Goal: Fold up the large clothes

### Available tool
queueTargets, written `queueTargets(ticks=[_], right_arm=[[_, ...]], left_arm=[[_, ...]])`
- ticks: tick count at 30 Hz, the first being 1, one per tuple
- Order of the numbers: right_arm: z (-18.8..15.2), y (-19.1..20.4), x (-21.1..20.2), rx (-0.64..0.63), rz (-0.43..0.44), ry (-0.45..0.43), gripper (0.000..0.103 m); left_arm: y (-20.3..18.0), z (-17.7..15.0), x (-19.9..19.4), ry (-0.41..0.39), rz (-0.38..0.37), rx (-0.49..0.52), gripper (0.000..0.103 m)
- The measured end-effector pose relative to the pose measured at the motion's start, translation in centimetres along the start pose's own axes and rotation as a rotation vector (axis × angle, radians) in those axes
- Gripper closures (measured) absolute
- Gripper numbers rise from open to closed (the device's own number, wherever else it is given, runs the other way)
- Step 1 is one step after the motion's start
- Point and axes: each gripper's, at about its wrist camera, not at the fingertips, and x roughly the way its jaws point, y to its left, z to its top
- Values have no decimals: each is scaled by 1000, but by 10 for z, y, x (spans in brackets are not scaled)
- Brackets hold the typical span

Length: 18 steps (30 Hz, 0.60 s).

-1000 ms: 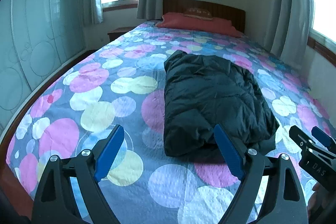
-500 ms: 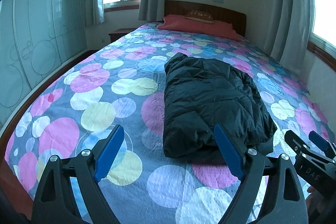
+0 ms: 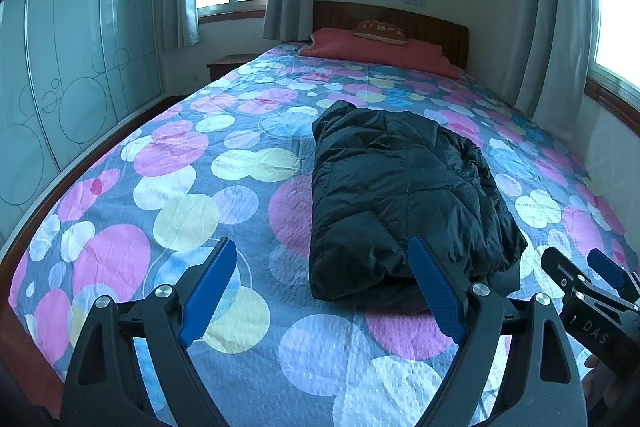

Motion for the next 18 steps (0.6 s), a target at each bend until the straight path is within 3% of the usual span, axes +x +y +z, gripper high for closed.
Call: queueTargets(ticks=[18], right_arm=[[-1,1,0,1,1,1,10]], left_arm=[[-1,-5,0,4,-5,-3,17]])
